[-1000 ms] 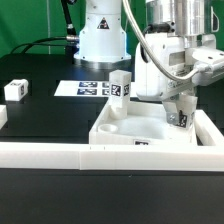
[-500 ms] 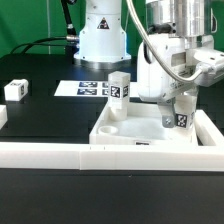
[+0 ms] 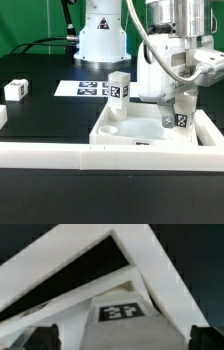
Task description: Assemble square table
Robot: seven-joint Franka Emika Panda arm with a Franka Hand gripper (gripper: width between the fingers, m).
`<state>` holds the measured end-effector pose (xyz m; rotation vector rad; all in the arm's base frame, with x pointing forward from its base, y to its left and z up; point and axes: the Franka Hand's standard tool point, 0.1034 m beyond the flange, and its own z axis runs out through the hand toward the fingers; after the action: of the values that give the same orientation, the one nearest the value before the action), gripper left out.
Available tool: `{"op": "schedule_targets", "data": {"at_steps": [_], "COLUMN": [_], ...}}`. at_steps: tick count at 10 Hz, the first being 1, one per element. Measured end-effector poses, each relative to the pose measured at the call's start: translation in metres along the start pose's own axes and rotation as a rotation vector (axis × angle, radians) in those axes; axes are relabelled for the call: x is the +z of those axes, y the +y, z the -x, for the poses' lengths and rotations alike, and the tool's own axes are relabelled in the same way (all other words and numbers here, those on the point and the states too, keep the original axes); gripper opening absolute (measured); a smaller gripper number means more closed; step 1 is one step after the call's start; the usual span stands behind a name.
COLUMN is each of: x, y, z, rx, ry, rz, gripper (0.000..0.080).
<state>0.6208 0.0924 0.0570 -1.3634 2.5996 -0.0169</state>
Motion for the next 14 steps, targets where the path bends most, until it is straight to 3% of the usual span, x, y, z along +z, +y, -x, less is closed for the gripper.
{"op": "schedule_targets", "data": {"at_steps": [4,5,7,9,12,13,14], "x": [-0.002,-0.013,-0.045,-0.06,-0.058,-0.059,-0.064], "y": [-0.002,-0.008,-0.017,-0.034,-0.034,-0.037,-0.044], "z": [0.0,-0.005,-0.03,-0.05,-0.051,-0.057,-0.075], "rx": [-0.012,-0.069,-0.178,-0.378,-0.591,-0.71,-0.826], "ry": [-0.003,-0.023,-0.055,-0.048,-0.032,-0.022,-0.002], "rz": [-0.005,-0.035,-0.061,-0.074,-0.083,-0.096,-0.121], "gripper": [0.0649,0.0649,0.0649,0.0649,0.0649,0.0649,0.0649]}}
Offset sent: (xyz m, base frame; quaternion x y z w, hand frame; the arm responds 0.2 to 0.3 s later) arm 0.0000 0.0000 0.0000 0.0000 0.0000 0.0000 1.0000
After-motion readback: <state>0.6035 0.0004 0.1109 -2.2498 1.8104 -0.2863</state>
